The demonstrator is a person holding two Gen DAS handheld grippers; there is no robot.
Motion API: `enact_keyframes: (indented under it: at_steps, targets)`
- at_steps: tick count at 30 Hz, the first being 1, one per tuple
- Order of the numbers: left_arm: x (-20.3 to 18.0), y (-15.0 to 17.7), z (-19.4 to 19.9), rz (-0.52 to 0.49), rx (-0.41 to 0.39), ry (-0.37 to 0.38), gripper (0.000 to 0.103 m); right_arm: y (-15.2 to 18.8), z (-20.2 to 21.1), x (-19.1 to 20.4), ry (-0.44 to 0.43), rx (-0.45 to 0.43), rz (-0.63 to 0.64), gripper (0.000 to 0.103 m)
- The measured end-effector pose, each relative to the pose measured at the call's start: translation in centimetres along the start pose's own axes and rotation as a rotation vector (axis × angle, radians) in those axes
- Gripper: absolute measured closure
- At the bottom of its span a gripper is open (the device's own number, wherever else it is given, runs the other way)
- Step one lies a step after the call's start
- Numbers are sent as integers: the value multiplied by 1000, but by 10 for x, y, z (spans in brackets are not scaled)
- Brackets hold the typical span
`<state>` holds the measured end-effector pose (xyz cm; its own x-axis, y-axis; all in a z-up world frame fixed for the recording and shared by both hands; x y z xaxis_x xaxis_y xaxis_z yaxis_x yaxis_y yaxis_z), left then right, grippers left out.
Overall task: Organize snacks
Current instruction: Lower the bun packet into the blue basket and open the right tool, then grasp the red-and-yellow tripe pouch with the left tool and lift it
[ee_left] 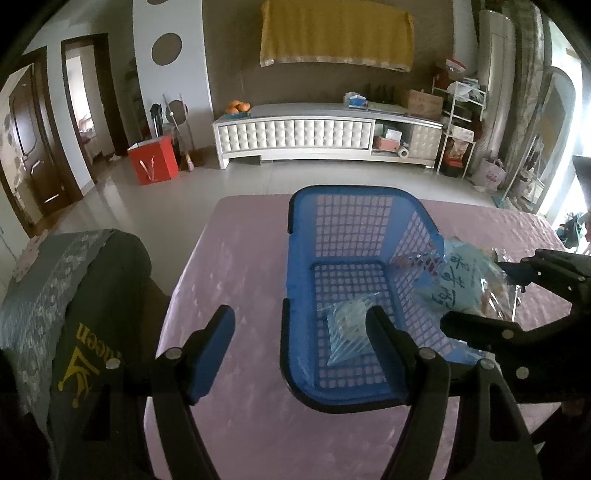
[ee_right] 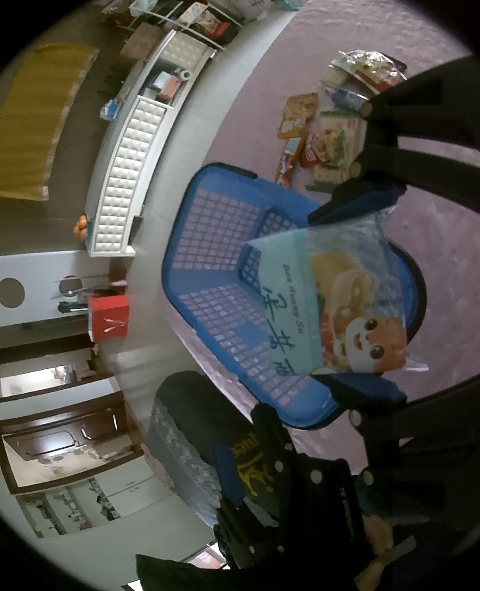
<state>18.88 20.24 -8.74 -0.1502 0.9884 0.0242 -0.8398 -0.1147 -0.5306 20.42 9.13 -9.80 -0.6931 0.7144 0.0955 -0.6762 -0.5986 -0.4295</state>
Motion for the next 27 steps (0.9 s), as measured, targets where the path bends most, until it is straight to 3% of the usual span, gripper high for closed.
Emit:
enact_keyframes:
  at_steps: [8,11,13,17,27]
  targets:
    - [1,3,1,12,10,-5,32,-2,-4,-1,-32,-1,4,27]
    - [-3,6,4,-3,11,-18,32,-1,3,-4,-40,-30,9,23]
    - [-5,7,6,-9,14,-24,32,0,6,-4,-47,-37,16,14]
    - [-12,7,15,-9,9,-15,32,3,20,-9,-13,-70,17,10]
    - [-67,-5,44,-87,-40,2,32,27,68,-43,35,-141,-28,10]
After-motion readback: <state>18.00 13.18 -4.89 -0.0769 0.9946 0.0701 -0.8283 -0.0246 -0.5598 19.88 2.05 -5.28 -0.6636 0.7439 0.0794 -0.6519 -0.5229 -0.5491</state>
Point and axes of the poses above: each gripper's, at about its wrist camera, not at the fingertips, and z roughly against the way its jaws point, x to its left, y to its underside, the point moved 6 cm from there along -z, roughly the way its jaws point, and after that the axes turned 12 degrees about x, right-handed, at the moved point
